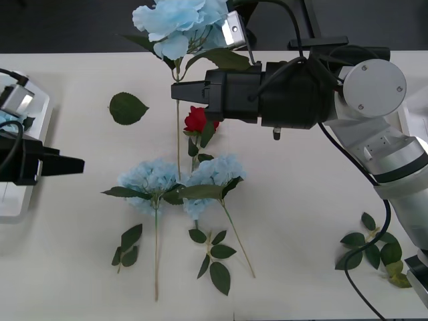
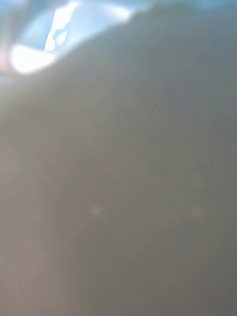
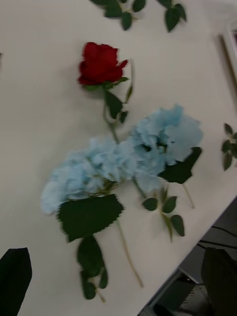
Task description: Place the red flowers into the right box and the blue flowers into the left box. If a person shows an open palm, hand one flower to the person first, then continue sorting.
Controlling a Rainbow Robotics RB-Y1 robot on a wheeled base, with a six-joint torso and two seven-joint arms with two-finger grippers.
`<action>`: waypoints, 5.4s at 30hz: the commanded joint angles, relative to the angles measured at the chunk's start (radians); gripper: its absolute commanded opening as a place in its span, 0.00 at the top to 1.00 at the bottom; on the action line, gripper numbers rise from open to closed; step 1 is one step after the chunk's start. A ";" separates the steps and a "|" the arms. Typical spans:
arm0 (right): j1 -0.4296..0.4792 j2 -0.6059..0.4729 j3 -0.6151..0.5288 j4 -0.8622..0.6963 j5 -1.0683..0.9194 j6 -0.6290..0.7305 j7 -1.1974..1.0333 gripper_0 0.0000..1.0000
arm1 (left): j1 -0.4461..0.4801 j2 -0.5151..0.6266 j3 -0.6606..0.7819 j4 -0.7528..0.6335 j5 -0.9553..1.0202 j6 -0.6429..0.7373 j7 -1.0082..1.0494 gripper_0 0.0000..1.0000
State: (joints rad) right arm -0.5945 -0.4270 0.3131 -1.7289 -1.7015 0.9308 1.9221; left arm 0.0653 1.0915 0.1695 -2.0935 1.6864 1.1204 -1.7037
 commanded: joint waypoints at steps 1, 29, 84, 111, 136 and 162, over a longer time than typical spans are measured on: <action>-0.041 0.033 0.008 -0.041 0.006 -0.010 0.048 1.00 | 0.031 -0.110 -0.036 -0.160 0.015 -0.109 0.055 0.00; -0.036 0.033 0.014 -0.041 -0.007 -0.013 0.049 1.00 | -0.213 -0.421 -0.416 -0.088 -0.335 -0.349 0.072 1.00; 0.248 -0.420 0.014 -0.417 0.433 0.266 -0.285 0.00 | 0.199 0.074 0.272 0.633 -0.513 -0.168 -0.148 0.91; 0.424 -0.210 0.345 -0.482 1.203 0.347 -0.558 0.00 | 0.320 -0.053 0.240 -0.010 -0.260 -0.100 0.199 0.00; 0.315 0.076 0.363 -0.143 1.303 0.244 -0.600 0.00 | -0.038 -0.555 -0.567 -0.023 -1.263 0.006 0.521 0.00; 0.309 0.010 0.320 -0.150 1.214 0.181 -0.643 1.00 | -0.130 -0.553 -0.585 0.079 -1.261 -0.037 0.533 1.00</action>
State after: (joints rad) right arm -0.2608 -0.3737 0.6629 -1.8136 -0.4491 1.1198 1.3112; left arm -0.0401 0.5116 -0.4564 -1.9459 0.4146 1.0895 -1.1752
